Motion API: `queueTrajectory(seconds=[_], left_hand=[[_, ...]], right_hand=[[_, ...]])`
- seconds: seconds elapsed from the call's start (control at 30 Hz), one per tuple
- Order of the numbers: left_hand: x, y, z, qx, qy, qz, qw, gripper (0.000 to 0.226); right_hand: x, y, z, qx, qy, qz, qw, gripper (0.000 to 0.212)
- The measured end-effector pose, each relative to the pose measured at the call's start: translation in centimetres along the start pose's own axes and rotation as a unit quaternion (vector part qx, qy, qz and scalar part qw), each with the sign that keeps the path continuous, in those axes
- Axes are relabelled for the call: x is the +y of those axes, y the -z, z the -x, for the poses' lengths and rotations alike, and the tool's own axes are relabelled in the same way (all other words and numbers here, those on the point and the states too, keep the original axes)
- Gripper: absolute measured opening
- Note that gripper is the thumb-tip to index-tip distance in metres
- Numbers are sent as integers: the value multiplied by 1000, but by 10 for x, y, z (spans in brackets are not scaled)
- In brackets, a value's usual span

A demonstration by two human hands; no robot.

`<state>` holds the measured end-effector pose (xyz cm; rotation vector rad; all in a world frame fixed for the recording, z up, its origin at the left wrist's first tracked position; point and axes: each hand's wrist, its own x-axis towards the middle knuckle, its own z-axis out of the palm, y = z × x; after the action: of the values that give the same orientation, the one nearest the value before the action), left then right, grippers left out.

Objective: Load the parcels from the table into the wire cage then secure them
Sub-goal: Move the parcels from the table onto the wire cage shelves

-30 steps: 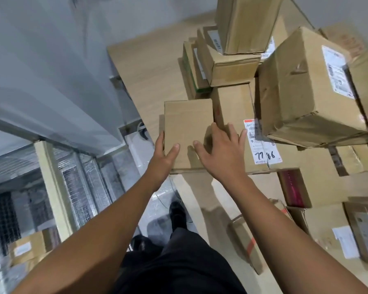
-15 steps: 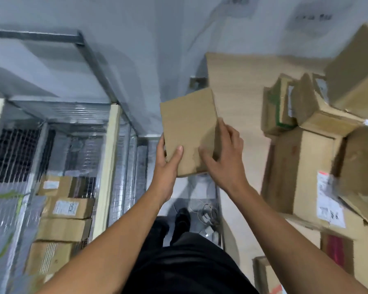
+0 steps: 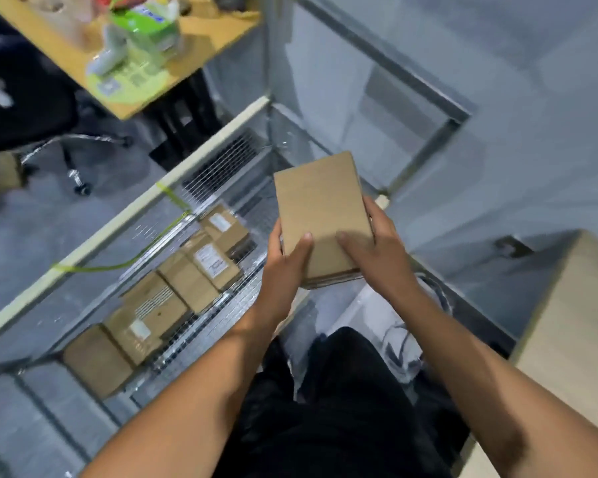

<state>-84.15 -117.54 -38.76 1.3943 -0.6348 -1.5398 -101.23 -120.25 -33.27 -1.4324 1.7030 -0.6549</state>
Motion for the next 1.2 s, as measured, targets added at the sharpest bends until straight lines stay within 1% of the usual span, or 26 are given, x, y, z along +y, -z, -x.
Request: queueTrajectory(seconds=[0.1, 0.17, 0.23, 0.3, 0.33, 0.43, 0.5, 0.57, 0.63, 0.67, 0.7, 0.73, 0.8, 0.83, 0.87, 0.9, 0.97, 1.0, 1.03, 1.07, 1.1, 1.13, 1.2], left_hand=[[-8, 29, -31, 74, 20, 24, 997, 72], [-14, 43, -57, 112, 27, 26, 993, 67], [-25, 55, -90, 146, 17, -4, 989, 55], [-40, 66, -129, 170, 12, -40, 985, 49], [-50, 71, -150, 177, 14, -55, 983, 50], [-88, 84, -212, 194, 31, -81, 977, 67], [-119, 91, -256, 212, 59, -103, 970, 71], [-153, 100, -300, 223, 74, -155, 960, 72], [-187, 111, -341, 221, 73, -215, 948, 72], [-204, 118, -360, 229, 74, -257, 936, 75], [-219, 126, -378, 244, 75, -312, 915, 80], [-233, 132, -395, 263, 74, -373, 887, 86], [-258, 144, -426, 287, 72, -465, 835, 93], [-271, 148, -439, 285, 76, -496, 817, 96], [-284, 151, -448, 279, 81, -523, 801, 98], [-296, 154, -455, 276, 86, -543, 788, 99], [-315, 155, -463, 284, 95, -566, 768, 98], [-321, 155, -466, 292, 100, -581, 753, 96], [-325, 154, -469, 298, 105, -599, 736, 95], [-327, 153, -471, 300, 109, -614, 722, 93], [-328, 153, -473, 298, 114, -623, 714, 92], [-328, 153, -475, 293, 119, -628, 711, 89], [-326, 154, -476, 279, 130, -631, 712, 85]], right_hand=[[-4, -38, -46, -79, 15, 9, 997, 74], [3, -63, -81, -115, 4, 18, 993, 75], [15, -90, -118, -148, -5, 26, 989, 75], [34, -118, -158, -177, 1, 28, 984, 72], [47, -133, -178, -190, 3, 28, 981, 71], [92, -177, -239, -224, -5, 30, 974, 71], [129, -205, -278, -239, -16, 21, 971, 72], [166, -234, -316, -248, -33, 8, 968, 71], [204, -265, -353, -259, -54, -11, 964, 67], [222, -280, -370, -270, -56, -16, 961, 65], [239, -296, -385, -279, -53, -17, 959, 63], [256, -311, -399, -285, -50, -13, 957, 59], [286, -341, -425, -296, -48, -9, 954, 41], [298, -354, -437, -299, -48, -14, 953, 32], [309, -368, -447, -303, -48, -11, 952, 27], [317, -379, -456, -305, -49, 0, 951, 32], [333, -398, -468, -310, -43, 21, 949, 55], [341, -406, -472, -317, -45, 35, 947, 59], [346, -412, -475, -324, -52, 51, 943, 57], [349, -417, -476, -332, -71, 75, 938, 49], [350, -421, -477, -336, -100, 102, 931, 45], [350, -423, -478, -344, -122, 109, 925, 47], [344, -423, -481, -364, -120, 100, 918, 61]])
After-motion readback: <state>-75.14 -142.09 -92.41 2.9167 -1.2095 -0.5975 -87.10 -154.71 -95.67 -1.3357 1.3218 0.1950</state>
